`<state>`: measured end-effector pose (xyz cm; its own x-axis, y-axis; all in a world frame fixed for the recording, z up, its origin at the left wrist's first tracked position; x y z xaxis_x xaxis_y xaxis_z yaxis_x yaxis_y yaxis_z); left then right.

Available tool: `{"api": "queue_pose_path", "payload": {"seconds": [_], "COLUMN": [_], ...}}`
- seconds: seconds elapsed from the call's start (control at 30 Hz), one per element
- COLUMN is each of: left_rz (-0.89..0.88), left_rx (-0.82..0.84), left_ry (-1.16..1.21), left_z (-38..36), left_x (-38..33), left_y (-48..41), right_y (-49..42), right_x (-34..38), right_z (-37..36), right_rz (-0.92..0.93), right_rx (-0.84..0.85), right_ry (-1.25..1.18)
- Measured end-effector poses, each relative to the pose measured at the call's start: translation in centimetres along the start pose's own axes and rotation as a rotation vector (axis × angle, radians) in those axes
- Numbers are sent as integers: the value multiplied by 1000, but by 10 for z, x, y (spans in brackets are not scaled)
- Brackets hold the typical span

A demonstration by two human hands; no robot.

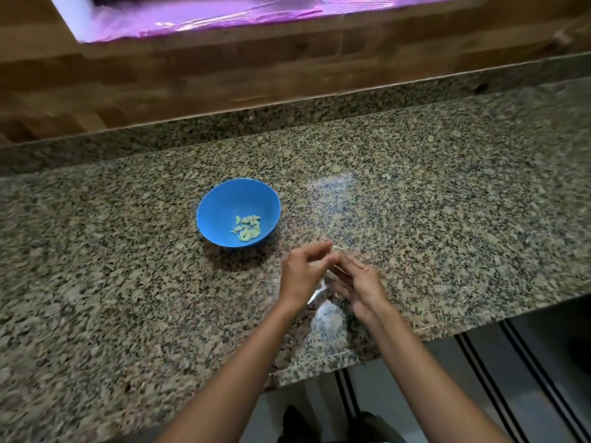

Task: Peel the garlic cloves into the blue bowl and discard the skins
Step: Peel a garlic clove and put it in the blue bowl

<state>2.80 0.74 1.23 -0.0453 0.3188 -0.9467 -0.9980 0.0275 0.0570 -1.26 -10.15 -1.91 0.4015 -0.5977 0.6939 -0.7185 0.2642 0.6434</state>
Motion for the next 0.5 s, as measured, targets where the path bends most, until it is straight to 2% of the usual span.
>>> {"api": "queue_pose_path", "payload": {"seconds": [0.13, 0.27, 0.5], "left_rz": [52, 1, -375], "left_rx": [-117, -153, -90], "left_ry": [37, -75, -373], "left_z": [7, 18, 3], "left_x": [9, 10, -16], "left_y": [1, -2, 4], "right_y": [-1, -8, -11], "right_x": [-8, 1, 32], "right_z": [-7, -5, -2], "right_rz": [-64, 67, 211], "right_rx": [40, 24, 84], "right_ry": [-69, 266, 539]}}
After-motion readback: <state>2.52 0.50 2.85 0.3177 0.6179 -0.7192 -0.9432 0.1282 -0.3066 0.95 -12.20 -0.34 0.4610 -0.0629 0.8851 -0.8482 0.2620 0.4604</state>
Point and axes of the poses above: each hand's wrist, its own y-axis away from the middle knuckle, its own z-axis out of the back of the hand, x = y × z, the point moved 7 cm from there along -y, towards the middle knuckle, and after that the axes turned 8 degrees about -x, right-handed, at the moved point
